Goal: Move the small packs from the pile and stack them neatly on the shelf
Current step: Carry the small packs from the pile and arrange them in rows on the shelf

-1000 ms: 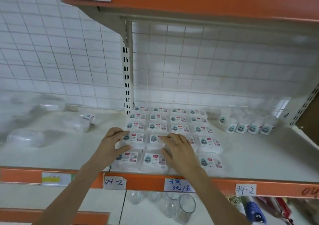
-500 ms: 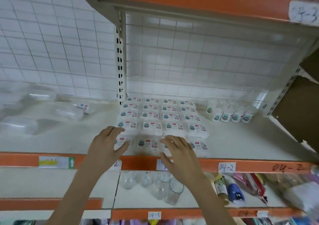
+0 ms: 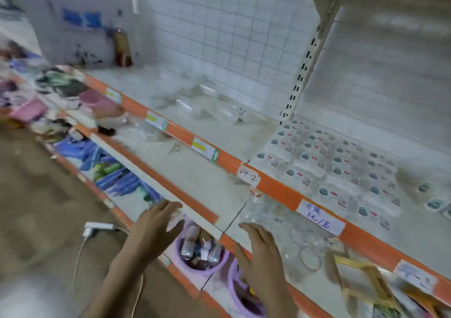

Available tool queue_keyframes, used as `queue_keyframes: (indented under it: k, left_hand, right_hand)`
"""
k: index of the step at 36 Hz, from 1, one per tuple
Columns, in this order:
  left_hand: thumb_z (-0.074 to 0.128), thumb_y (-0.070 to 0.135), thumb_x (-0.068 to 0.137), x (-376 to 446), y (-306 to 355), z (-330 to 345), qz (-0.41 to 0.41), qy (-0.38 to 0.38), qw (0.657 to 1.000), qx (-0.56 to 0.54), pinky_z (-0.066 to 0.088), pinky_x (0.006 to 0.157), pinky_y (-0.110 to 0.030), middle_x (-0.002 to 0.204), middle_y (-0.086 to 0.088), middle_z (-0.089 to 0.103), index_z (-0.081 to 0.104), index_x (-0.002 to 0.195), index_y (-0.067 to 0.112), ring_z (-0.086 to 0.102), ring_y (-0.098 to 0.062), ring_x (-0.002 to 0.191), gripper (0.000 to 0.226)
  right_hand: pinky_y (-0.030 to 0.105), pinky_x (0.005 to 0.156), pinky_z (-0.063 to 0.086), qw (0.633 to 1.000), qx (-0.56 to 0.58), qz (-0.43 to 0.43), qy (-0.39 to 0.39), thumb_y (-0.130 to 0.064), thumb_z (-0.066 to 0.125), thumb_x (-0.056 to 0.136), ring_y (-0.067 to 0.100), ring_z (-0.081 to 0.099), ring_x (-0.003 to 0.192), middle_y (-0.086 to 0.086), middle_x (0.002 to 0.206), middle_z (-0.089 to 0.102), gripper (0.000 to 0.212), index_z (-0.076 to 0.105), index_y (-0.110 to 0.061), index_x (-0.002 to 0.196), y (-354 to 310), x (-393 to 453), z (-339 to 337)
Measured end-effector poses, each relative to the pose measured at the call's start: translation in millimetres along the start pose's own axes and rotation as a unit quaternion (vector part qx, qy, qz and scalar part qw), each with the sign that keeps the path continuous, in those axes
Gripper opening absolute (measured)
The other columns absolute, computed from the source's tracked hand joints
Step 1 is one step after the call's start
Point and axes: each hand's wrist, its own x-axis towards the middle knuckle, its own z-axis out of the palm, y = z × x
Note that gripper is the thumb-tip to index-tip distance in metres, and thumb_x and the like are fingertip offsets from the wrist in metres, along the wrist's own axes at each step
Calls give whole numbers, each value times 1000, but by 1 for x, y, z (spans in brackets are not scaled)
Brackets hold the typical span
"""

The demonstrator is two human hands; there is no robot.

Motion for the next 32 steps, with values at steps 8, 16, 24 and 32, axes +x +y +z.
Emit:
queue_keyframes:
  k: [8,16,24,32]
  left_hand:
    - [42,43,70,-48,-55,-56,-110,57,989,79,49,55,-25,84,-1,66,67,94,18,66,-19,69,43]
    - [61,36,68,-64,-141,-82,-218,80,971,58,45,57,-28,87,4,64,62,100,27,65,-23,74,33]
    - [71,31,73,-4,-249,-118,-211,68,973,63,41,57,-27,93,0,66,66,103,20,65,-24,81,32]
    - [83,23,62,76,-337,-151,-110,37,992,49,52,54,-26,91,3,68,67,97,19,67,-17,75,38]
  right_hand:
    - [26,94,39,991,61,-97,-64,-38,51,81,17,47,116,-4,124,55,46,56,-21,124,-86,39,52]
    - [21,96,39,977,71,-165,-117,-44,52,87,8,42,122,-10,132,49,43,50,-30,127,-166,83,107]
    - [16,96,38,978,81,-153,-116,-37,53,90,1,38,120,-14,134,43,41,44,-31,130,-250,165,154]
    - [8,92,30,987,72,-118,-83,-37,51,92,-1,36,120,-18,133,40,41,42,-33,132,-303,237,182]
